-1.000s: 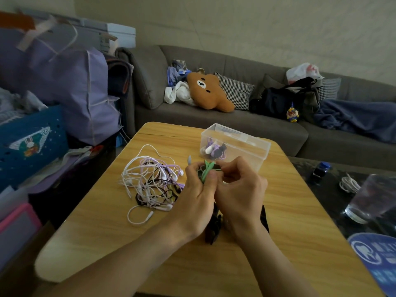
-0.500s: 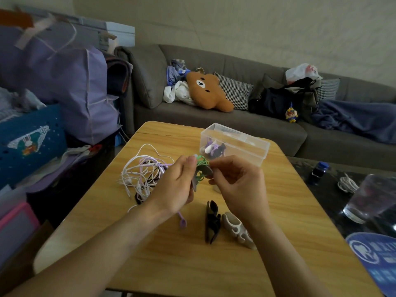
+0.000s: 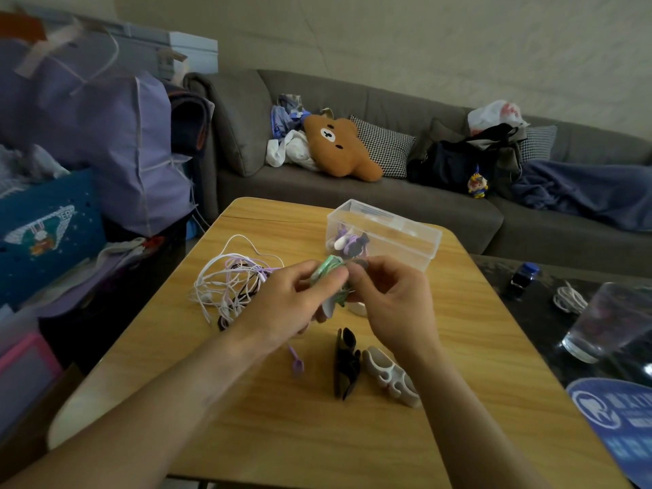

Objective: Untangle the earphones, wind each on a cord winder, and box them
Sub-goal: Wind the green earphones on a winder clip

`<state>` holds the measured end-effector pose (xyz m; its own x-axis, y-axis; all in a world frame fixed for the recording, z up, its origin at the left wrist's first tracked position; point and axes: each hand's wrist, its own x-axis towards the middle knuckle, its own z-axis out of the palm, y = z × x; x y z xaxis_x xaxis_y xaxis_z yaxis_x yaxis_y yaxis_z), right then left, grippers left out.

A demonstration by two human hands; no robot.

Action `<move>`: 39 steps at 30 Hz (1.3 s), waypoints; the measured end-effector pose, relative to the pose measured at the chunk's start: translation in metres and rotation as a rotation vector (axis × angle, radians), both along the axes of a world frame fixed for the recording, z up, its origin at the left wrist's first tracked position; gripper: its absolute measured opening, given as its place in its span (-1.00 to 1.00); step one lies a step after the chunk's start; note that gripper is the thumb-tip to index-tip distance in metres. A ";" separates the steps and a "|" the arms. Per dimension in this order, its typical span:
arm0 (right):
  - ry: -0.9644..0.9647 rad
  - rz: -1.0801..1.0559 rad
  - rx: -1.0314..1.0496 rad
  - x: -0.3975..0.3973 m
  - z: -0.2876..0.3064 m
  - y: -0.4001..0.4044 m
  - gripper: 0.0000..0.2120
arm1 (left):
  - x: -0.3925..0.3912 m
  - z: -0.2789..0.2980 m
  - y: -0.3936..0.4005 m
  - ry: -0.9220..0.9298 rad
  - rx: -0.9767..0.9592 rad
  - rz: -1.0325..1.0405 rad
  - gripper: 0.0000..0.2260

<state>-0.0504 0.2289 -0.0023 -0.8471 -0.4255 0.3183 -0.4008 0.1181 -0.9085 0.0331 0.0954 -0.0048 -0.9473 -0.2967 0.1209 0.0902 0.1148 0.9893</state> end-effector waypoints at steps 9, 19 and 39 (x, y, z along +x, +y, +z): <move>-0.264 -0.070 -0.125 -0.003 -0.001 0.001 -0.67 | 0.002 -0.002 0.010 0.048 0.106 0.016 -0.72; -0.419 -0.028 -0.038 0.003 0.005 -0.004 -0.77 | -0.001 -0.009 0.013 0.094 -0.078 0.011 -0.68; -0.141 -0.448 0.004 -0.101 0.076 -0.015 -0.72 | -0.011 -0.009 0.012 -0.085 -0.734 0.210 -0.80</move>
<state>-0.1518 0.2139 0.0739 -0.9825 -0.0096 0.1860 -0.1822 0.2552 -0.9496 0.0220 0.1074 -0.0137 -0.8949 -0.3432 0.2854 -0.0790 0.7511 0.6554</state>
